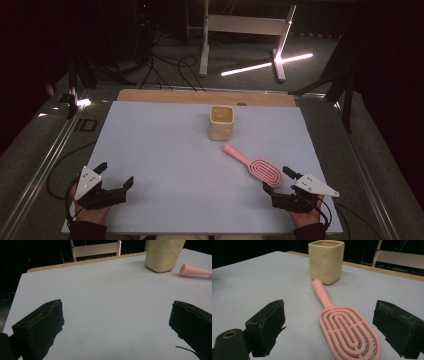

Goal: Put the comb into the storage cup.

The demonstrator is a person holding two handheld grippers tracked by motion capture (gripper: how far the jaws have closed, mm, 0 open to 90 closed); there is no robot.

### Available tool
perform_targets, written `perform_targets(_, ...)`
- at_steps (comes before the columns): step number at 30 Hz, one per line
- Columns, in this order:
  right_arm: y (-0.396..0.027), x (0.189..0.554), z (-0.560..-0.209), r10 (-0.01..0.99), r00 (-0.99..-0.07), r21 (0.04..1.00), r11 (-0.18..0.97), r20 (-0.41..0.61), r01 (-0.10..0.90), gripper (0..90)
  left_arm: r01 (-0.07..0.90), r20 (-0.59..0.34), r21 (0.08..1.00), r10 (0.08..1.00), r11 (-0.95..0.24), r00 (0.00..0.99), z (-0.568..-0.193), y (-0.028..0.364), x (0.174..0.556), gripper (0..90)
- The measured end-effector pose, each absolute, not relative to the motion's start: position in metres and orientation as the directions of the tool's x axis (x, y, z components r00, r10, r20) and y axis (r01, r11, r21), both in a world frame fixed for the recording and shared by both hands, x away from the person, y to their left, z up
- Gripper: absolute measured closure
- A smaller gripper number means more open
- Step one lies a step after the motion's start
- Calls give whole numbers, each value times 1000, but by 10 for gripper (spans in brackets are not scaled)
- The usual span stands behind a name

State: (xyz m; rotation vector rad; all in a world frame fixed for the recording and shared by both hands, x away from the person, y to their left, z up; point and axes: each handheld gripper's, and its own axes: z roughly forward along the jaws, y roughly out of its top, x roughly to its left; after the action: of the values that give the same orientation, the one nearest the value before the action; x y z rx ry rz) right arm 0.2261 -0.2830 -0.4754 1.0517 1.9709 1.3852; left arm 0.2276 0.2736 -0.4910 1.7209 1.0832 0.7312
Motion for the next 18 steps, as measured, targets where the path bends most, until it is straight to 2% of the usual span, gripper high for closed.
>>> perform_targets(18, -274, 229, -482, 809, -588, 925, 199, 31, 323, 107, 343, 4, 924, 901, -169, 433, -493, 272, 228, 0)
